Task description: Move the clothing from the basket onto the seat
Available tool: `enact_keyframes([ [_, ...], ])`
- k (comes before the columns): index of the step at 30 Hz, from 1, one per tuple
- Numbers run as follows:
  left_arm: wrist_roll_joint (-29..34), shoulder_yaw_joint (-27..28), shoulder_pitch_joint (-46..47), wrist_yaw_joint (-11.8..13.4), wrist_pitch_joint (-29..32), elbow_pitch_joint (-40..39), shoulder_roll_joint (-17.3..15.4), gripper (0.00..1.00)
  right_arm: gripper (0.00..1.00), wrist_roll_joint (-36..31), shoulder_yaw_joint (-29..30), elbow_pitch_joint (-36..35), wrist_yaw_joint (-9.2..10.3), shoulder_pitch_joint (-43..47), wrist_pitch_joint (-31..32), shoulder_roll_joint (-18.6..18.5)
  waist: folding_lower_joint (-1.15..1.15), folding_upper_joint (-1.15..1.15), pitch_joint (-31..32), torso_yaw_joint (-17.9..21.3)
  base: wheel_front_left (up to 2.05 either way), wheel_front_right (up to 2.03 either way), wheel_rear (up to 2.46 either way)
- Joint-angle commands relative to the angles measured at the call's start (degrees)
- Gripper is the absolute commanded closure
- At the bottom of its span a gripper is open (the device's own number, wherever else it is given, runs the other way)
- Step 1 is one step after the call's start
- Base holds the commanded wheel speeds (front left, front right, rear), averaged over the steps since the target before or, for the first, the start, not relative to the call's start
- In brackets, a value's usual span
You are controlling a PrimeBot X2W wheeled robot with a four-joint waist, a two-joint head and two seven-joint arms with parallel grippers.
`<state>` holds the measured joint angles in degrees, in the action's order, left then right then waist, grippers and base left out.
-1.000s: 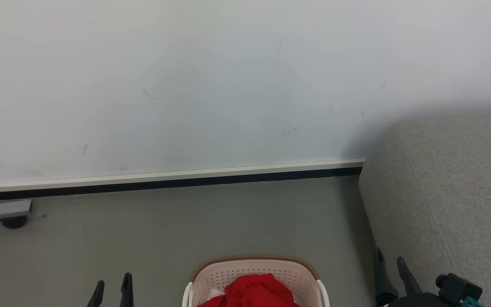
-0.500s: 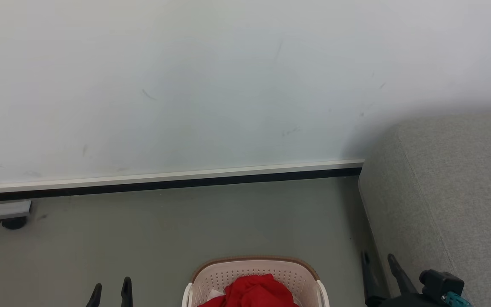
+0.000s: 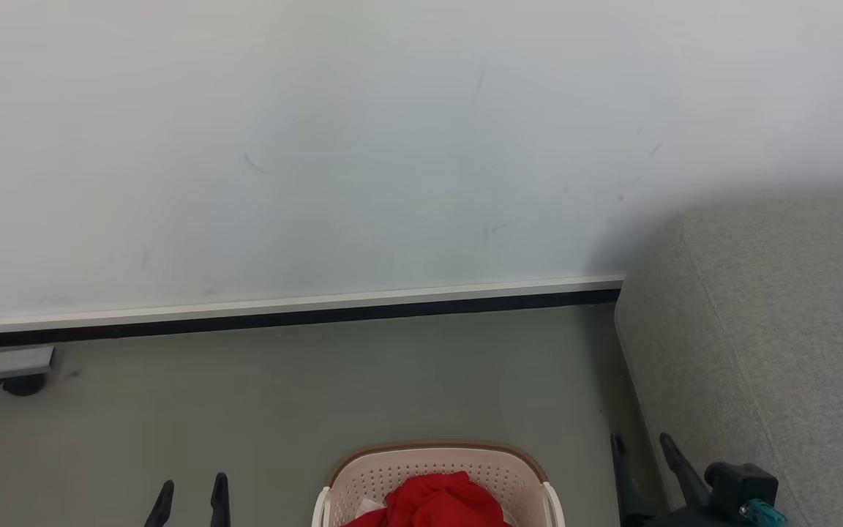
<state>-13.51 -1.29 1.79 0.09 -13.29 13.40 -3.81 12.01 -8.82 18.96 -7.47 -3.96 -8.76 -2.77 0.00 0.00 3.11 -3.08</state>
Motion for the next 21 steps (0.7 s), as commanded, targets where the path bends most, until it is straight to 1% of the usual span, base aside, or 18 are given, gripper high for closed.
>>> enact_keyframes([
  [1, 1.50, -0.05, 0.41, 0.10, -0.66, -0.30, -0.45, 0.00, 0.00, -1.32, -0.22, -0.19, -0.04, 0.45, -0.42, -0.18, 0.00, 0.00, 0.02, 0.05, 0.00, 0.00, 0.00],
  [6, 2.73, 0.25, 0.47, 0.11, -1.25, -0.32, -0.69, 0.00, 0.00, -1.98, 1.05, 0.20, -0.04, 0.64, -1.30, -0.18, 0.00, 0.00, 0.13, 0.20, 0.00, 0.00, 0.00],
  [13, 5.10, -0.02, 0.41, 0.31, -2.09, -0.15, -0.65, 0.00, 0.00, -4.51, 0.93, 0.98, -0.04, 0.24, -2.13, -0.14, 0.00, 0.00, 0.34, 0.22, 0.00, 0.00, 0.00],
  [21, 3.68, -0.25, -0.43, 0.71, -2.03, -0.28, -0.39, 0.00, 0.00, -3.85, 0.57, 1.25, -0.04, 0.11, -2.37, -0.14, 0.00, 0.00, 0.29, 0.18, 0.00, 0.00, 0.00],
])
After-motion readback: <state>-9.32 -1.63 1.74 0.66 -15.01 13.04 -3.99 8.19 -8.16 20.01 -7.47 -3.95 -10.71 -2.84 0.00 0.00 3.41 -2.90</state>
